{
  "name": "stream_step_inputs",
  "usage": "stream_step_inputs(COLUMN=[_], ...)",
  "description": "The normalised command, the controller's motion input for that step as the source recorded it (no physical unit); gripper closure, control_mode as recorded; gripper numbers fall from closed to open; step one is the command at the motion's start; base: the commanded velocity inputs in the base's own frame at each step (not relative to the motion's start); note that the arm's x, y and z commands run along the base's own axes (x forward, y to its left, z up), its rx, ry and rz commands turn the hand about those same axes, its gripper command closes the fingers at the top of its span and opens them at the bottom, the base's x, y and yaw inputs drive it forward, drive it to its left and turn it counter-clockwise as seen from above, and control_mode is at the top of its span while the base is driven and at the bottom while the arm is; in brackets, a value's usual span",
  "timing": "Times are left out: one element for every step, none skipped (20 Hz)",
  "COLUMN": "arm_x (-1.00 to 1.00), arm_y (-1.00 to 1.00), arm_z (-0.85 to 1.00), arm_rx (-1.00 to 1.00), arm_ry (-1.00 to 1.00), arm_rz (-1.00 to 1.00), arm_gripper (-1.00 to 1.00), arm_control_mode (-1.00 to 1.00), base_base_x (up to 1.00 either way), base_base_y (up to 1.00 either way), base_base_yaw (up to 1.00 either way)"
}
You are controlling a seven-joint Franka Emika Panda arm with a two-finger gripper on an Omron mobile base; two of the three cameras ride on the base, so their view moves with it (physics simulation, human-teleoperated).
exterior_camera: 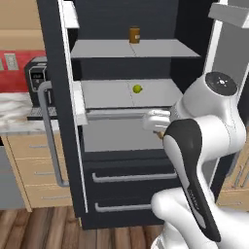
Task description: Pick the pear and peach from the fridge and place them on the plate next to the blender to make a fruit smoothie.
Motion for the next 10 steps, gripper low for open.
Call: stream_step_inputs(arm_x=[0.0,0.0,0.0,0.0,0.0,0.0,0.0,0.0,0.0,0.0], arm_y=[0.0,0.0,0.0,0.0,0.0,0.0,0.0,0.0,0.0,0.0], arm_z=[0.0,0.0,0.0,0.0,0.0,0.0,0.0,0.0,0.0,0.0], arm_rx=[0.0,0.0,0.0,0.0,0.0,0.0,0.0,0.0,0.0,0.0], arm_ry=[0.0,0.0,0.0,0.0,0.0,0.0,0.0,0.0,0.0,0.0], arm_rz=[0.0,0.0,0.0,0.0,0.0,0.0,0.0,0.0,0.0,0.0], arm_gripper=[1.0,1.0,1.0,1.0,1.0,1.0,1.0,1.0,1.0,1.0], arm_control_mode=[1.0,1.0,1.0,1.0,1.0,1.0,1.0,1.0,1.0,1.0], base_base_x=[-0.27,-0.25,-0.29,-0.34,-0.36,-0.41,-0.43,-0.52,-0.54,-0.51], base_base_y=[0.0,0.0,0.0,0.0,0.0,0.0,0.0,0.0,0.0,0.0], base_base_yaw=[0.45,0.45,0.47,0.47,0.47,0.49,0.5,0.53,0.57,0.6])
